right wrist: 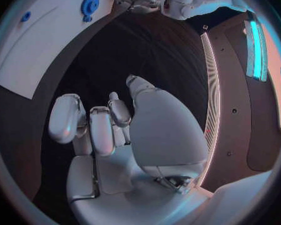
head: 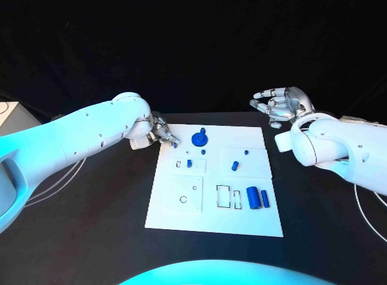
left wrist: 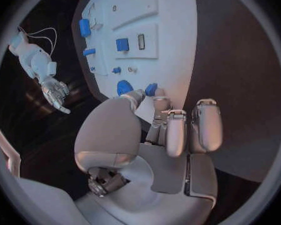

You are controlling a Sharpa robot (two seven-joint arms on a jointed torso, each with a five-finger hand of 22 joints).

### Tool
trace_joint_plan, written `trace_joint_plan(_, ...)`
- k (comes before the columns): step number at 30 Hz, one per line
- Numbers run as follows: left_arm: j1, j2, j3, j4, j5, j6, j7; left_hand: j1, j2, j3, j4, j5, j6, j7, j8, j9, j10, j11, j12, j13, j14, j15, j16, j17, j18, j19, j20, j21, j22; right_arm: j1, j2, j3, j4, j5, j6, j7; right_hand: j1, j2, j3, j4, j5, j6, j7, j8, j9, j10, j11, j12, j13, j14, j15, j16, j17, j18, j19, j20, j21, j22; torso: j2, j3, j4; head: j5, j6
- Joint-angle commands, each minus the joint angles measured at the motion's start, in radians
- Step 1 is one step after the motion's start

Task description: Assemble the parts on the task board

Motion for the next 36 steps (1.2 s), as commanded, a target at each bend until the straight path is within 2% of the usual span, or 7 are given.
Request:
trace_joint_plan(1,0.0,0.005,-0.001,-0.003,0.01,0.015,0.011,0.008,0.001,0.005,0.001,0.005,0.009,0.001,-0.001,-0.001,0.003,-0.005,0.005,0.002,0.092,-0.005,0.005,0.231,-0.004,0.006,0.0,0.004,0.001,0.0,0.001,0.0,0.001,-0.004,0.008,0.011,-0.005,-0.003,0.005,-0.001,0.004,-0.005,0.0,0.004,0.001,-0.006,0.001,-0.003,-0.001,0.001,-0.007,-0.005,0.001,0.008,-0.007,-0.001,-0.004,-0.001,0.001,-0.0001,-0.0009,0.0,0.0)
trace_joint_plan(15,-0.001,0.008,-0.003,-0.008,0.011,0.019,0.013,0.063,0.007,0.074,-0.019,0.004,0.022,-0.007,-0.002,-0.014,0.012,-0.013,0.006,0.002,0.093,-0.012,0.006,0.234,-0.005,0.008,-0.005,0.007,0.006,0.0,0.0,0.0,0.0,-0.004,0.01,0.011,-0.006,-0.003,0.007,0.0,0.004,-0.005,0.0,0.006,0.001,-0.003,0.001,-0.001,-0.001,0.002,-0.007,-0.004,0.003,0.008,-0.005,-0.002,-0.002,0.001,0.0,-0.0011,0.001,-0.003,-0.003)
trace_joint_plan(18,-0.001,0.008,-0.003,-0.007,0.016,0.015,0.015,0.092,-0.002,0.179,-0.059,0.004,0.019,-0.006,0.003,-0.016,0.015,-0.014,0.0,-0.005,0.093,-0.013,0.006,0.234,-0.005,0.007,-0.007,0.006,0.007,0.0,0.001,0.0,0.0,-0.004,0.01,0.011,-0.006,-0.003,0.007,0.0,0.004,-0.005,0.0,0.006,0.001,-0.003,0.001,-0.001,-0.001,0.002,-0.007,-0.004,0.003,0.008,-0.005,-0.002,-0.002,0.001,0.0,-0.001,0.0006,-0.001,-0.003)
trace_joint_plan(19,-0.001,0.007,-0.003,-0.007,0.018,0.013,0.016,0.115,-0.004,0.237,-0.096,0.007,0.015,-0.006,0.008,-0.013,0.015,-0.015,-0.003,-0.006,0.094,-0.016,0.007,0.234,-0.005,0.009,-0.008,0.008,0.009,0.0,0.001,0.0,-0.001,-0.004,0.01,0.011,-0.006,-0.003,0.007,0.0,0.004,-0.005,0.0,0.006,0.001,-0.003,0.001,-0.001,-0.001,0.002,-0.007,-0.004,0.003,0.008,-0.005,-0.002,-0.002,0.001,0.0,-0.0007,0.0002,-0.001,-0.003)
trace_joint_plan(21,-0.001,0.006,-0.003,-0.005,0.023,0.009,0.018,0.092,-0.021,0.349,-0.143,0.006,0.013,0.001,0.024,-0.003,0.023,-0.008,-0.003,-0.007,0.094,-0.01,0.007,0.235,-0.006,0.009,-0.004,0.008,0.011,0.0,0.001,0.0,-0.001,-0.004,0.011,0.01,-0.006,-0.003,0.007,0.0,0.004,-0.005,0.0,0.006,0.001,-0.003,0.001,-0.001,-0.001,0.002,-0.007,-0.004,0.003,0.008,-0.005,-0.002,-0.002,0.001,-0.001,-0.0009,0.0002,-0.001,-0.003)
trace_joint_plan(24,-0.001,0.002,-0.003,-0.001,0.034,0.0,0.021,0.043,-0.032,0.425,-0.182,0.005,0.013,0.003,0.04,0.006,0.03,-0.008,0.001,-0.006,0.093,-0.008,0.007,0.234,-0.006,0.01,-0.002,0.01,0.015,0.0,0.001,0.0,-0.002,-0.004,0.011,0.01,-0.006,-0.003,0.007,0.0,0.004,-0.005,0.0,0.006,0.001,-0.003,0.001,-0.001,-0.001,0.002,-0.007,-0.004,0.003,0.008,-0.005,-0.002,-0.002,0.001,-0.001,-0.0009,0.0003,-0.001,-0.003)
trace_joint_plan(36,-0.001,-0.023,-0.003,0.035,0.087,-0.042,0.027,-0.01,-0.046,0.508,-0.237,0.017,0.022,-0.001,0.061,0.016,0.052,-0.012,0.021,0.018,0.094,-0.012,0.008,0.236,-0.008,0.018,-0.003,0.017,0.027,0.0,0.001,0.0,-0.005,-0.004,0.013,0.01,-0.008,-0.004,0.009,0.0,0.004,-0.005,0.0,0.008,0.002,-0.002,0.0,-0.001,-0.002,0.003,-0.008,-0.005,0.003,0.008,-0.004,-0.002,-0.003,0.0,-0.004,-0.0001,0.0034,0.001,-0.002)
